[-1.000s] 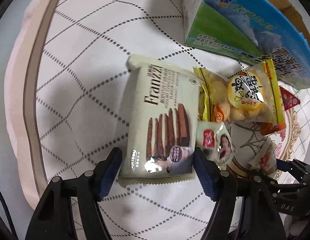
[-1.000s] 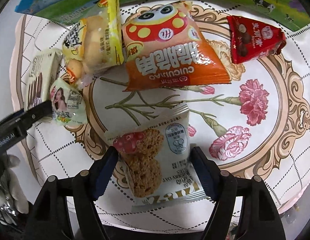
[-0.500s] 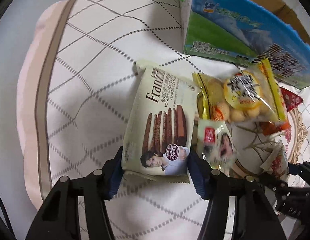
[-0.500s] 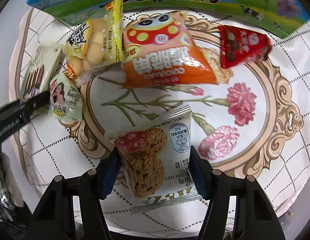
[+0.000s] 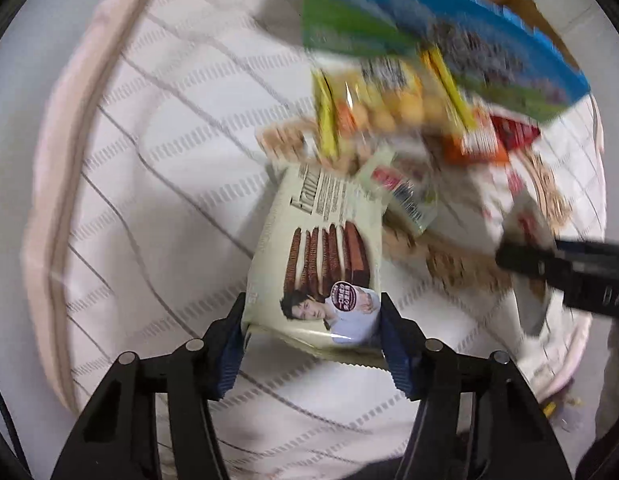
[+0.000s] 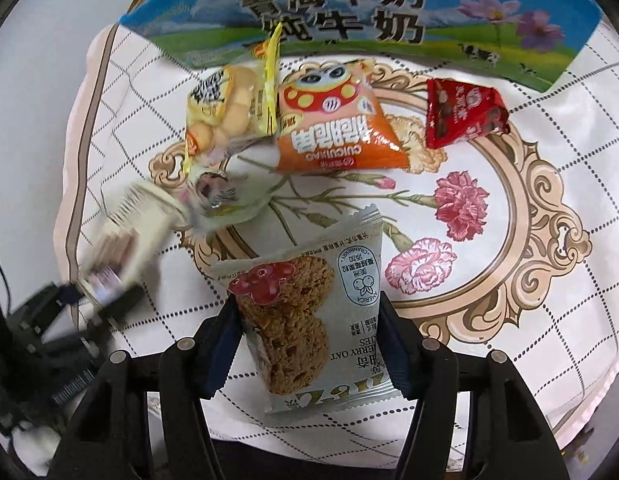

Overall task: Organize snacks
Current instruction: 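Carry both cookie packets into the box and open both tools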

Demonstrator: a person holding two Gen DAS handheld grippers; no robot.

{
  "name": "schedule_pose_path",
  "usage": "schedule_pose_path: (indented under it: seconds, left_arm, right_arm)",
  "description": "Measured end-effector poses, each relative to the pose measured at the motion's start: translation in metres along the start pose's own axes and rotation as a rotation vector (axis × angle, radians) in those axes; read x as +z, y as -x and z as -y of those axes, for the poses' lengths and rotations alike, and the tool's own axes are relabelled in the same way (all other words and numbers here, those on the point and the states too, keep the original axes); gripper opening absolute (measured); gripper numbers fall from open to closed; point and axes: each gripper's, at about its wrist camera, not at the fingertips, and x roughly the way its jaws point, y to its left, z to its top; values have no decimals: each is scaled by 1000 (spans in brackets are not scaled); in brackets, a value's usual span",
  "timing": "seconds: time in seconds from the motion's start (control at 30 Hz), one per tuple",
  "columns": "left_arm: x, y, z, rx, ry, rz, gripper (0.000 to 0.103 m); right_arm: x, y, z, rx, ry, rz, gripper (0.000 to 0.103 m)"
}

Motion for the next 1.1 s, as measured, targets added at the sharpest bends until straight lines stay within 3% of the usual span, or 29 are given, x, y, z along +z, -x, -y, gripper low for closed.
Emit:
schedule_pose_path:
  seconds: [0.1,0.2,0.27,0.43,0.5,0.6,0.73,0.87,0.97,1.0,1.03,1.07,1.1]
  left_arm:
    - [-8,-4,5,-1,20,-5,63]
    - [-13,1,0,-57,51,-52,80]
    - [-13,15,-4,-118,84,-64,81]
    - [-21,56,-1,-106,99,-23,83]
    - [18,65,-6,-92,92,-3,83]
    - [49,54,-2,-46,97,-4,83]
    - [84,25,3,5,27,-96,83]
    - [97,-13,12,67,-53,-201,83]
    - [96,-25,18,118,-122,-209,83]
    - [94,-27,22,136,-146,-196,83]
    - [92,-26,23,148,-157,-175,80]
    - [91,-23,24,152,-155,-155,75]
    - [90,-22,25,156,-154,-141,62]
  right_arm:
    - [7,-13,4,16,-9,-62,66]
    - [7,-27,10,27,-12,-106,67]
    - [6,-32,9,34,-3,-117,75]
    - [3,-32,12,57,2,-114,83]
    - [2,-32,13,56,-2,-115,83]
    - [6,-35,10,47,-10,-117,84]
    - [19,-45,-2,40,-34,-118,84]
    - [29,-50,-2,-5,-49,-117,83]
    - [31,-50,-2,-13,-44,-108,82]
    - [31,-49,-2,-27,-33,-98,76]
    - [31,-49,-4,-44,-19,-85,67]
    - [31,-48,-6,-59,-5,-70,66]
    - [28,-47,-6,-60,0,-61,66]
